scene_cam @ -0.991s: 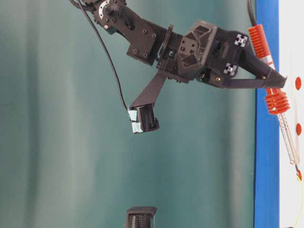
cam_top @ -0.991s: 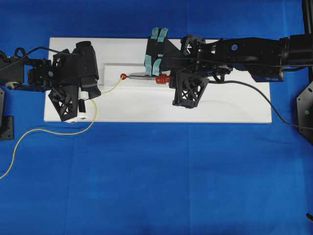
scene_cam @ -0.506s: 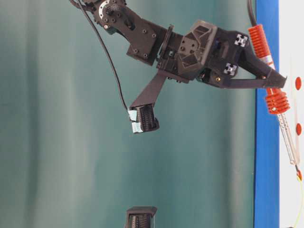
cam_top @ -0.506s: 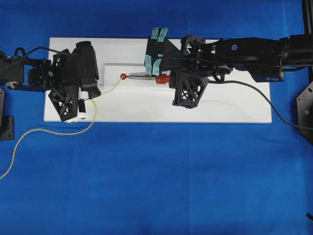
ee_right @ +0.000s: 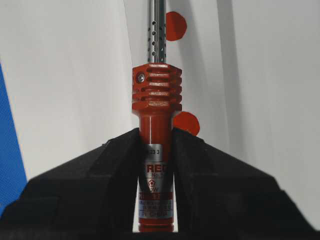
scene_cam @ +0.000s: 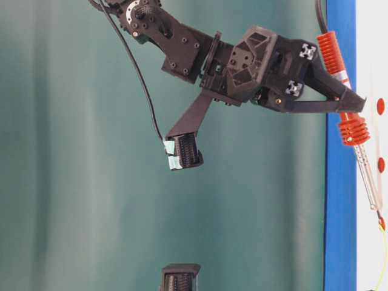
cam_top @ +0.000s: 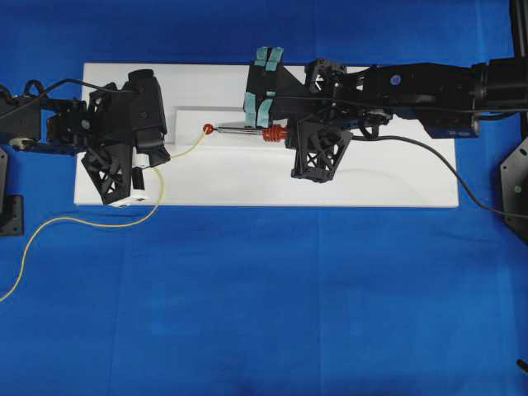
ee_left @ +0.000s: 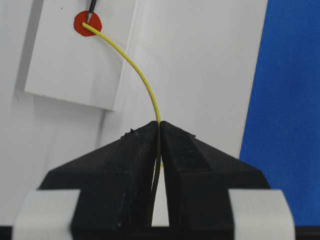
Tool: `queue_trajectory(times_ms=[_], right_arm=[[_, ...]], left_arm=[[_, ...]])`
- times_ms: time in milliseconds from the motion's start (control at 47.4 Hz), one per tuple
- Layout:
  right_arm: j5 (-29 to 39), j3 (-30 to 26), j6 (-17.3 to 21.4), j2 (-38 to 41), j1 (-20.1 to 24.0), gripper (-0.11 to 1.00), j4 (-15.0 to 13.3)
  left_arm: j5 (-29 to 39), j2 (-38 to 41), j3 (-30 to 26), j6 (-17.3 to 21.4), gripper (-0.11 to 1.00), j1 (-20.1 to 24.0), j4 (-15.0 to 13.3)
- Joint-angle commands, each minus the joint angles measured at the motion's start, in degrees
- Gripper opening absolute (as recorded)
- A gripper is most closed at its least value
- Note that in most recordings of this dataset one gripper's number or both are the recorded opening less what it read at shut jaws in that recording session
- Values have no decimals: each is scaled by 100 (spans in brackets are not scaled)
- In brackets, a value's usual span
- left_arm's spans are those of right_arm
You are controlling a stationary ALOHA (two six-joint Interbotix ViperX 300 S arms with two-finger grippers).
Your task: Touch the tip of the soldering iron to the tip of the solder at the mark.
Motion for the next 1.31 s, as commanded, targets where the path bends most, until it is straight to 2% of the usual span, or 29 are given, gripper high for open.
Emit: queue_trajectory(times_ms=[0,190,443,590,822,991,1286], right_arm=[[-18,-132,9,-79,9,6,-9],[-18,-123,9,-79,9,6,-9],[-18,-123,9,-79,9,6,-9],[-18,-123,9,-79,9,6,-9],[-9,-9,9,-308,9,6,-9],[-9,422,35,-879,0,6,-9],[-88,1310,396,-1661,-9,6,-9]], left_arm=[[-26,-97,-114,18,3,18,9],[18,-633,35,88,3,9,9],[79,-1898,659,9,3,9,9],[79,-2320,914,-44,3,9,9],[97,-2259,896,-167,3,9,9],[105,-2109,826,-158,3,9,9],[105,-2030,782,-167,3,9,9]])
